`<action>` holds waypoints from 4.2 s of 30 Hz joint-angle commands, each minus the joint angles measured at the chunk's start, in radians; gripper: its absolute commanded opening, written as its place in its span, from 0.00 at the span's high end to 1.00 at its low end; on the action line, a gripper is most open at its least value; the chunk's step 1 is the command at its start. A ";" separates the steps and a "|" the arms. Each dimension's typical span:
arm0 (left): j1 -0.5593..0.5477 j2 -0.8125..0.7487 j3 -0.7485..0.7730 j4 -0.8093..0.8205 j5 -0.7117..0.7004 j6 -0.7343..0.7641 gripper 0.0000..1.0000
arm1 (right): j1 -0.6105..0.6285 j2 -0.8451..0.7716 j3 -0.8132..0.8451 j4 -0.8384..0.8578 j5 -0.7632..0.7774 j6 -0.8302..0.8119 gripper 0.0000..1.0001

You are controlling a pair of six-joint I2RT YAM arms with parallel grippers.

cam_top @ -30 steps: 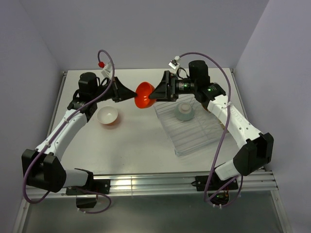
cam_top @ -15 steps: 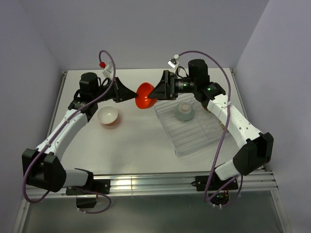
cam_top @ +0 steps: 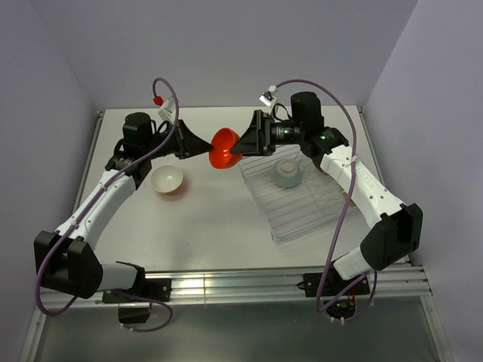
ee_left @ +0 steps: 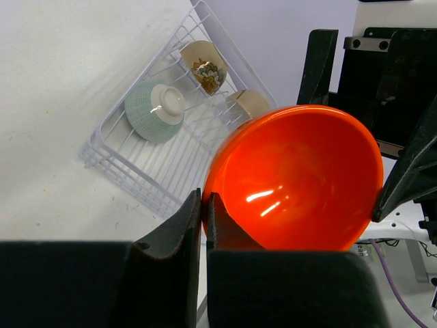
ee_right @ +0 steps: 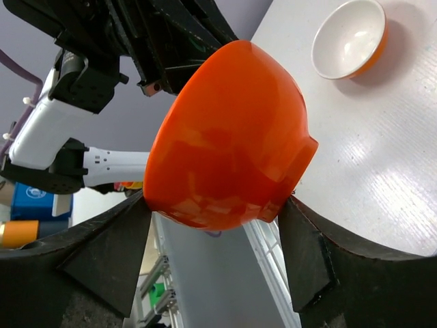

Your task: Load the bowls into the dish rack

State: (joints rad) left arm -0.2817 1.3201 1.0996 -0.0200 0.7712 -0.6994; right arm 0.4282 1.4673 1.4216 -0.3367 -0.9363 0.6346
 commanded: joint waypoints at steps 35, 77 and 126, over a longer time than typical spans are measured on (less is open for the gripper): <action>-0.013 -0.025 0.017 -0.017 -0.015 0.047 0.44 | -0.006 -0.009 0.022 0.038 -0.076 -0.035 1.00; -0.013 -0.045 0.132 -0.310 -0.174 0.307 0.01 | -0.164 -0.182 -0.111 -0.740 0.743 -0.816 1.00; -0.011 -0.045 0.131 -0.339 -0.199 0.304 0.01 | 0.139 -0.009 -0.389 -0.693 1.263 -0.734 0.82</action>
State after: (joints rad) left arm -0.2916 1.3048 1.2270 -0.3656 0.5777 -0.4088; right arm 0.5560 1.4326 1.0653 -1.0317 0.3229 -0.1249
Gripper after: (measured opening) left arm 0.994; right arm 0.757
